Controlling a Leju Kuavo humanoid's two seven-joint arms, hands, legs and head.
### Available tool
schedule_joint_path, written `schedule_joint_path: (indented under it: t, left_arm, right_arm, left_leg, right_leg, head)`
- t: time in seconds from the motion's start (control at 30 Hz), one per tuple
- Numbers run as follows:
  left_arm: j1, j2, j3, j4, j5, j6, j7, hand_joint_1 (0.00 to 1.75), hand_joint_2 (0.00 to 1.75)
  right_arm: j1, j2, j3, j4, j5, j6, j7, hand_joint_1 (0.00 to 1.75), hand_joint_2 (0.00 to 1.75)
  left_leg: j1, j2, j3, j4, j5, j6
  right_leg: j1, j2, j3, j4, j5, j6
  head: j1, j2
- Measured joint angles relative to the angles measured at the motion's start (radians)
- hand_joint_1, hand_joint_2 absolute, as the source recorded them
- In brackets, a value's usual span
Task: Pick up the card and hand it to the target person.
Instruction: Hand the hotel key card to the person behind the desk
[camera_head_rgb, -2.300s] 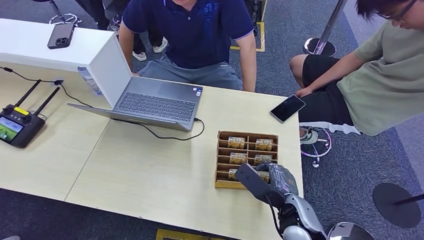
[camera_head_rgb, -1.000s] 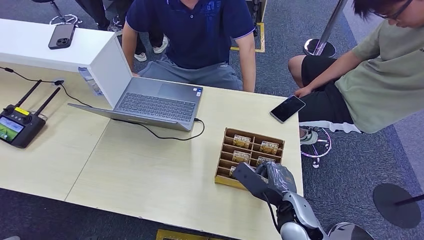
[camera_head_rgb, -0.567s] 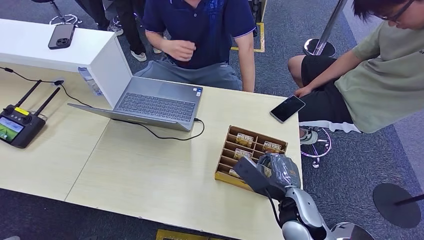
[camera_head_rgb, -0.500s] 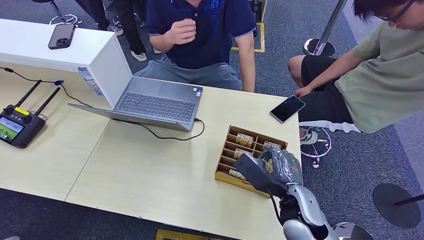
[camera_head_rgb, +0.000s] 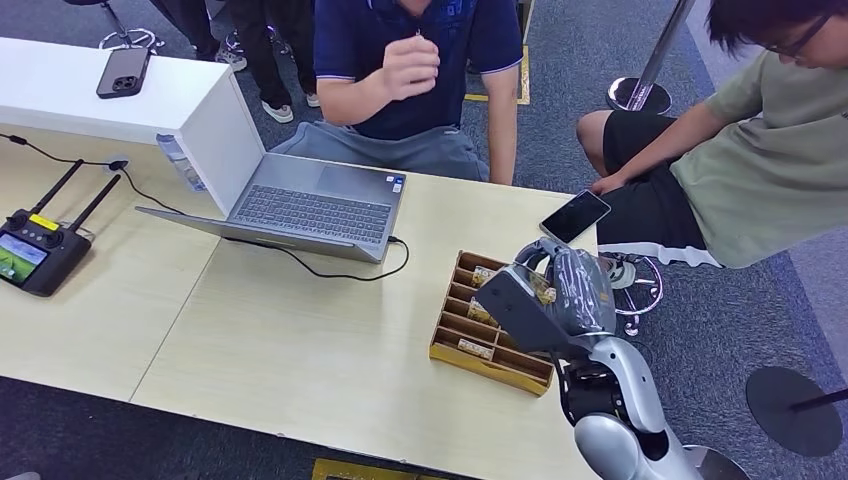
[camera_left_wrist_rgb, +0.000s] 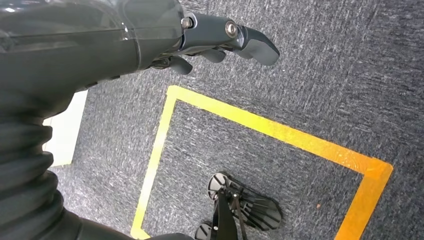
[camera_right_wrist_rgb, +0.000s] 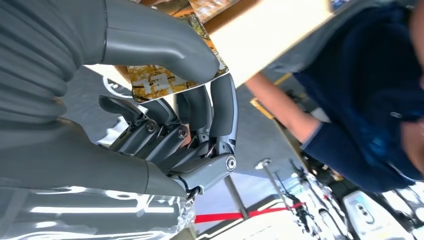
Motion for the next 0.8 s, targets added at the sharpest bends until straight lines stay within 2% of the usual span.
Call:
schedule_joint_path:
  t: [0.4, 0.8]
  left_arm:
    - [0.0, 0.0, 0.0, 0.0, -0.008, -0.004, 0.003, 0.0, 1.75]
    - [0.0, 0.0, 0.0, 0.0, -0.004, -0.003, 0.002, 0.0, 1.75]
  right_arm:
    - [-0.065, 0.059, -0.002, 0.032, -0.069, -0.058, -0.054, 1.75, 1.75]
    - [-0.077, 0.077, -0.002, 0.057, -0.075, -0.059, -0.056, 1.75, 1.75]
  left_leg:
    - [0.0, 0.0, -0.001, 0.0, 0.0, 0.0]
    - [0.0, 0.0, -0.001, 0.0, 0.0, 0.0]
  right_leg:
    - [0.0, 0.0, -0.001, 0.0, 0.0, 0.0]
    - [0.0, 0.0, -0.001, 0.0, 0.0, 0.0]
  head:
    - [0.0, 0.0]
    - [0.0, 0.0]
